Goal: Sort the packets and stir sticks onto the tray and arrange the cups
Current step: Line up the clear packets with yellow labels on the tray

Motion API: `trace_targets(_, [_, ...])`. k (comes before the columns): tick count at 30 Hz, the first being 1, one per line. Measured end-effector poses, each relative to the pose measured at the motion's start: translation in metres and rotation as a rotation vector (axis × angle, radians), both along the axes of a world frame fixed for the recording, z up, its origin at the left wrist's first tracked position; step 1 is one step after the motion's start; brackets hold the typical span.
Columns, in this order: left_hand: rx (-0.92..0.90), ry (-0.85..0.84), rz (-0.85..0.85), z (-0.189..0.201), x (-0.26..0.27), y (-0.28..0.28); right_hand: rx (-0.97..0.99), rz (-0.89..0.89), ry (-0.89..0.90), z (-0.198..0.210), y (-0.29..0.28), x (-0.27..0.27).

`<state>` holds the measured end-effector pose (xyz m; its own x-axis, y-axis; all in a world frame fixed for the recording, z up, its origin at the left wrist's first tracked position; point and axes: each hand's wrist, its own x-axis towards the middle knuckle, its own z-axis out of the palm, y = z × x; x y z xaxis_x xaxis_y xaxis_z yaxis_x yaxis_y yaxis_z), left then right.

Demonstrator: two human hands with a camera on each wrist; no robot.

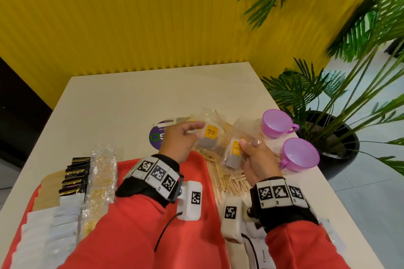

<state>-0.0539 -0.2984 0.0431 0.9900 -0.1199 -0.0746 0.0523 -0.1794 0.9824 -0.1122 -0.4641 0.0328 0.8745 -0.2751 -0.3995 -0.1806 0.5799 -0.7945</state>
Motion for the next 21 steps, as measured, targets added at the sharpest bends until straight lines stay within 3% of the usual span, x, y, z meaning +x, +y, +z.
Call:
trace_targets(5, [0.059, 0.03, -0.219, -0.002, -0.01, -0.021, -0.052, 0.046, 0.068, -0.01, 0.005, -0.001])
trace_targets(8, [0.026, 0.105, -0.18, -0.013, 0.002, -0.024, -0.074, 0.013, 0.106, -0.011, -0.003, -0.003])
trace_targets(11, [0.438, 0.054, -0.101, -0.031, 0.025, -0.023, -0.03, -0.053, 0.135, -0.017, -0.018, -0.007])
trace_targets(15, [0.925, 0.102, -0.344, -0.043, 0.036, -0.031, 0.015, -0.137, 0.175, -0.021, -0.027, -0.012])
trace_targets(18, [1.134, 0.031, -0.467, -0.042, 0.035, -0.039, 0.059, -0.129, 0.174, -0.019, -0.03, -0.013])
trace_targets(21, [1.194, -0.022, -0.473, -0.042, 0.036, -0.045, 0.033, -0.132, 0.161, -0.02, -0.032, -0.012])
